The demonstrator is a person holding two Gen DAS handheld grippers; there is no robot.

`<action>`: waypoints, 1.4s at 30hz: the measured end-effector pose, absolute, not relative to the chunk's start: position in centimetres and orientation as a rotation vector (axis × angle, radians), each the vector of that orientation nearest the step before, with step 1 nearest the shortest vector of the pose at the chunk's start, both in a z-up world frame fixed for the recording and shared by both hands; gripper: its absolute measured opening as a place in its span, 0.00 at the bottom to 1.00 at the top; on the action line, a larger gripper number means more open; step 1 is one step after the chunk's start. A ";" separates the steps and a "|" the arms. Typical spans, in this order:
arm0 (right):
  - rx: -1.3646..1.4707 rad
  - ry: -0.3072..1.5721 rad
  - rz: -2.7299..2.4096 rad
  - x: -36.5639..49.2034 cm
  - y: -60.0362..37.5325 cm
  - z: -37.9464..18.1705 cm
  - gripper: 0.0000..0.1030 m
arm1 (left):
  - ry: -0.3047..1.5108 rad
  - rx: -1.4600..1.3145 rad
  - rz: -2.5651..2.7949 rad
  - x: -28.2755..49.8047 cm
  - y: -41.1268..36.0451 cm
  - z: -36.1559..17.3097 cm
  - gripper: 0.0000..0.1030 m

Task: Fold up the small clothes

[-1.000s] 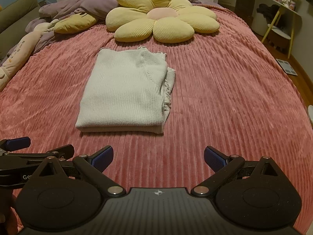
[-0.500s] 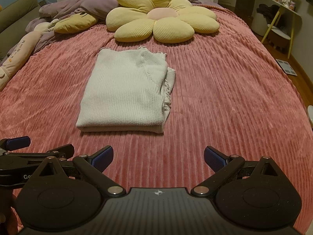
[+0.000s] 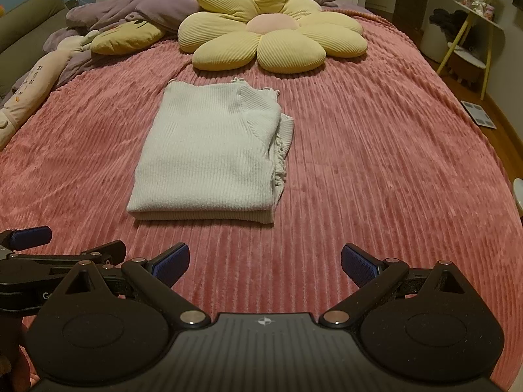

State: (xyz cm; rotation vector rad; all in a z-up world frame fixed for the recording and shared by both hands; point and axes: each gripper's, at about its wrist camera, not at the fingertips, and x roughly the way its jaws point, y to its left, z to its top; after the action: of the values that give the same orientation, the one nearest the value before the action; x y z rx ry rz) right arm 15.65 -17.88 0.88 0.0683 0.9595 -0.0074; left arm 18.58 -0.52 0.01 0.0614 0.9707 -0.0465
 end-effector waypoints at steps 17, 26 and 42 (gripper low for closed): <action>0.062 0.962 -0.006 15.9 -18.0 0.8 0.96 | 0.971 0.063 -0.048 18.7 -0.6 -0.1 1.00; 0.057 0.963 -0.006 16.0 -17.8 0.7 0.96 | 0.971 0.067 -0.049 19.1 -0.5 -0.3 1.00; 0.063 0.963 -0.016 15.8 -18.1 0.6 0.96 | 0.942 0.086 -0.068 18.8 -1.1 -0.2 1.00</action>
State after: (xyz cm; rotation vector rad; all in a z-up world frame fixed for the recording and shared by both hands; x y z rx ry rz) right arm 15.77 -18.07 0.62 0.0628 0.9633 -0.0157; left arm 18.78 -1.11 -0.21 0.0858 0.9416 -0.0675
